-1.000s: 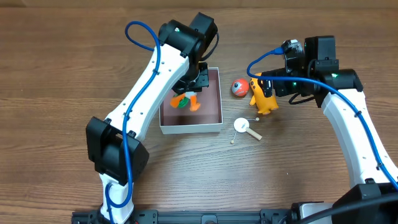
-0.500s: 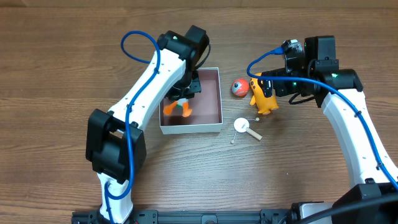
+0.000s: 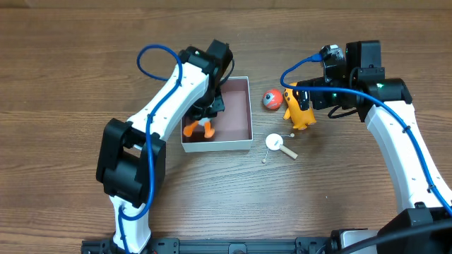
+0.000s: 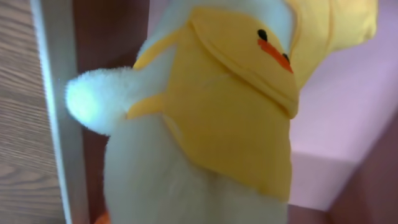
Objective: Pack container
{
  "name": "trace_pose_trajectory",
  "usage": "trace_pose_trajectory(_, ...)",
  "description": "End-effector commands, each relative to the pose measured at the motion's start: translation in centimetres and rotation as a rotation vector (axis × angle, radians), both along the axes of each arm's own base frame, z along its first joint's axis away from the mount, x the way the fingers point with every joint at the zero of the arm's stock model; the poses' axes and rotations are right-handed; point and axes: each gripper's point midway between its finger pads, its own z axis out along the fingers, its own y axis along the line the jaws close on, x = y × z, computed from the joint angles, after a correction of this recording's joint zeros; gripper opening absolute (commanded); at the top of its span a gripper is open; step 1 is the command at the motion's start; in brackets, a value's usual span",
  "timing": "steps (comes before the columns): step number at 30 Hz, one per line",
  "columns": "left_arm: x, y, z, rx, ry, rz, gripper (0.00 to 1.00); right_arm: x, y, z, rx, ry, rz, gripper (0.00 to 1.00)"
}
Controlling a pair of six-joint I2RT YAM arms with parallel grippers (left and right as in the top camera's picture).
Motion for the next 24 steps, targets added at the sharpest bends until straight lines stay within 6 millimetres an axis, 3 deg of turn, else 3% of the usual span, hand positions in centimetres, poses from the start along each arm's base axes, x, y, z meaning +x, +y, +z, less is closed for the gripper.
trace_pose_trajectory(1, -0.4, 1.5, -0.9, 0.027, 0.015, 0.056, 0.24, 0.4, 0.0, 0.4, -0.003, -0.016, 0.002, 1.0)
trace_pose_trajectory(7, -0.3, 1.8, -0.9, 0.028, 0.018, 0.052, 0.35, 0.4, 0.0, 0.4, -0.003, -0.016, 0.002, 1.0)
trace_pose_trajectory(10, -0.3, 1.8, -0.9, 0.027, 0.017, 0.052, 0.57, 0.4, 0.0, 0.4, -0.003, -0.016, 0.002, 1.0)
trace_pose_trajectory(18, -0.3, 1.5, -0.9, 0.005, 0.028, 0.021, 0.68, 0.4, 0.0, 0.4, -0.003, -0.016, 0.002, 1.0)
trace_pose_trajectory(24, 0.2, 0.4, 0.1, -0.054, 0.021, 0.014, 0.7, 0.4, 0.0, 0.4, -0.003, -0.016, 0.002, 1.0)
